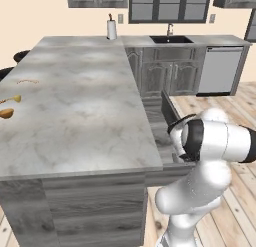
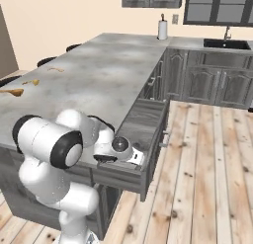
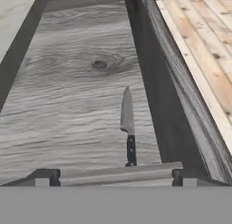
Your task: Pick up the metallic utensils from the counter and place them in the open drawer. Make sure not to pick up any wooden utensils.
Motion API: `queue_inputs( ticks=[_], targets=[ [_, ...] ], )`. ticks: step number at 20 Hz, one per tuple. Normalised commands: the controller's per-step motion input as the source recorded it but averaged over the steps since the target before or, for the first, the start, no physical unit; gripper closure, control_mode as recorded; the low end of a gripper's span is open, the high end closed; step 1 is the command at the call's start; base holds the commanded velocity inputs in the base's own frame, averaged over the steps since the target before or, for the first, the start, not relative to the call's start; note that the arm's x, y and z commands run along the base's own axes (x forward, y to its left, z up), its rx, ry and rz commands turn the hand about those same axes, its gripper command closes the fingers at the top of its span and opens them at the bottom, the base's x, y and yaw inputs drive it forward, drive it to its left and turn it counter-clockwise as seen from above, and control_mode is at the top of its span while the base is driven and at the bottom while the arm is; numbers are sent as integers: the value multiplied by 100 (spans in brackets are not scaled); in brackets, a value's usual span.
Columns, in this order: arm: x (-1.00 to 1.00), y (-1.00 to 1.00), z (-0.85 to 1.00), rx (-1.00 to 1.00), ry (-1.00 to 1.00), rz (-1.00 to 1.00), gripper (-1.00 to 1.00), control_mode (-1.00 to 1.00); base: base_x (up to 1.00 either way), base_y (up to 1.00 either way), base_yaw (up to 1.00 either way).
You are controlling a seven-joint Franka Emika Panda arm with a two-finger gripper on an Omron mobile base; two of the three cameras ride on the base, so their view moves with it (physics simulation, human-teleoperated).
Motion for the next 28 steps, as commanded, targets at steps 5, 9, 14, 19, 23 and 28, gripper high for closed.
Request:
queue_inputs(
  ticks=[5,9,14,19,23,28],
  targets=[
    [-54,-9,100,4,0,0,-100,-100,0,0,0],
    [-43,-34,100,8,0,0,-100,-100,0,0,0],
    [-34,-38,100,8,0,0,-100,-100,0,0,0],
    [-36,-19,100,5,2,0,-100,-100,0,0,0],
    [-65,13,75,6,7,0,-100,-100,0,0,0],
    [-52,45,14,7,1,0,-100,-100,0,0,0]
  ],
)
